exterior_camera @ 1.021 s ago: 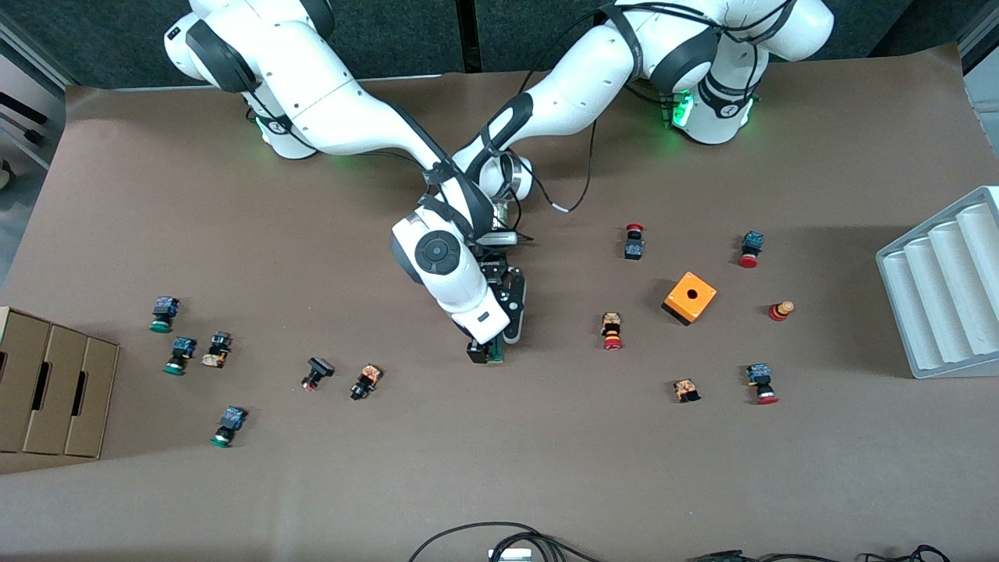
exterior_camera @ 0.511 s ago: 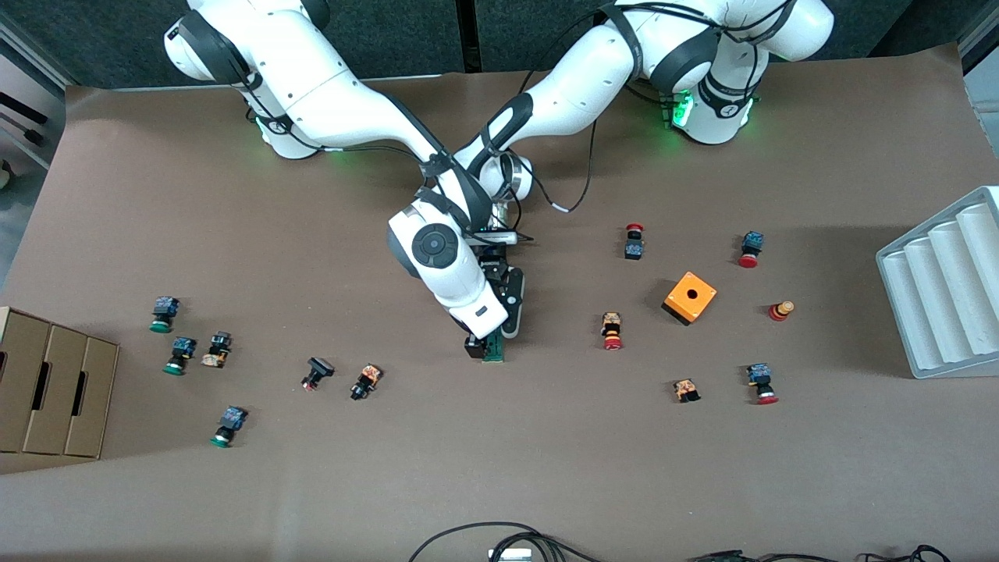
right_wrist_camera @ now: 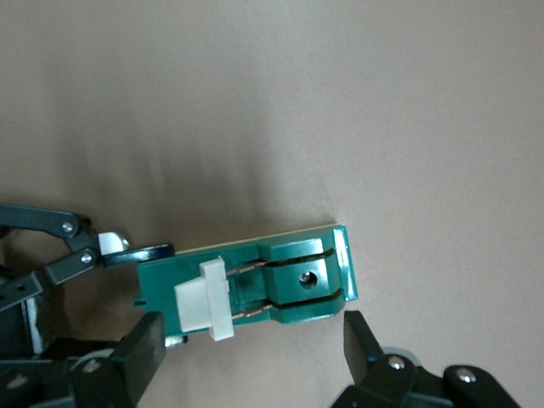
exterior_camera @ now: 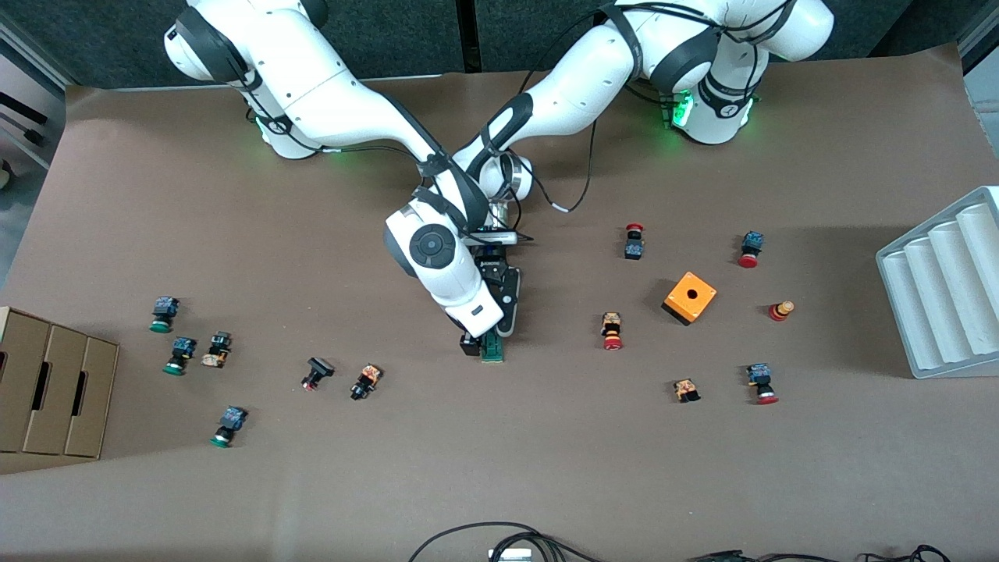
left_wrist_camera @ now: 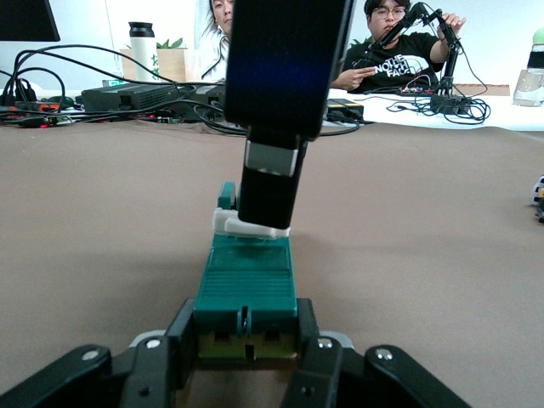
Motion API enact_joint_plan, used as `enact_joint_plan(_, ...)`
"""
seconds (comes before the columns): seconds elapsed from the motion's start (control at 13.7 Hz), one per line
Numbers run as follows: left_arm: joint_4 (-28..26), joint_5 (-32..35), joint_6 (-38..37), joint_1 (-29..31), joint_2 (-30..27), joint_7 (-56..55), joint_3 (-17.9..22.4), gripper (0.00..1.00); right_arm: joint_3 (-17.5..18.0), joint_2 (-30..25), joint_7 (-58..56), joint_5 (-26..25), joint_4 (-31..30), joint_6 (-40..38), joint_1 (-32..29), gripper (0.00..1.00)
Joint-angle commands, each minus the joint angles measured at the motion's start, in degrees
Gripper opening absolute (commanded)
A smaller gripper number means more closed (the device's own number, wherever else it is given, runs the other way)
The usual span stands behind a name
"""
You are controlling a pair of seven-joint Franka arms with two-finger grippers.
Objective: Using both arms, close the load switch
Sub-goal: 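Lower the right gripper onto the white lever of the switch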
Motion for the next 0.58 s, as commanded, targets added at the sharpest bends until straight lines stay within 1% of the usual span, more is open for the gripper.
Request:
enact_joint_plan(0.0,1.42,0.69,0.79,-0.48,2.23,-0.84,0.36,0.42,-0.11,-1.47,-0.21,1.02,-1.62,-0.34,0.16,0.94)
enact_joint_plan(0.51,1.42,0.69,0.70,-0.48,2.23,-0.93,0.44,0.42,-0.11,-1.03,-0.30,0.76,-1.53,0.37,0.25,0.94)
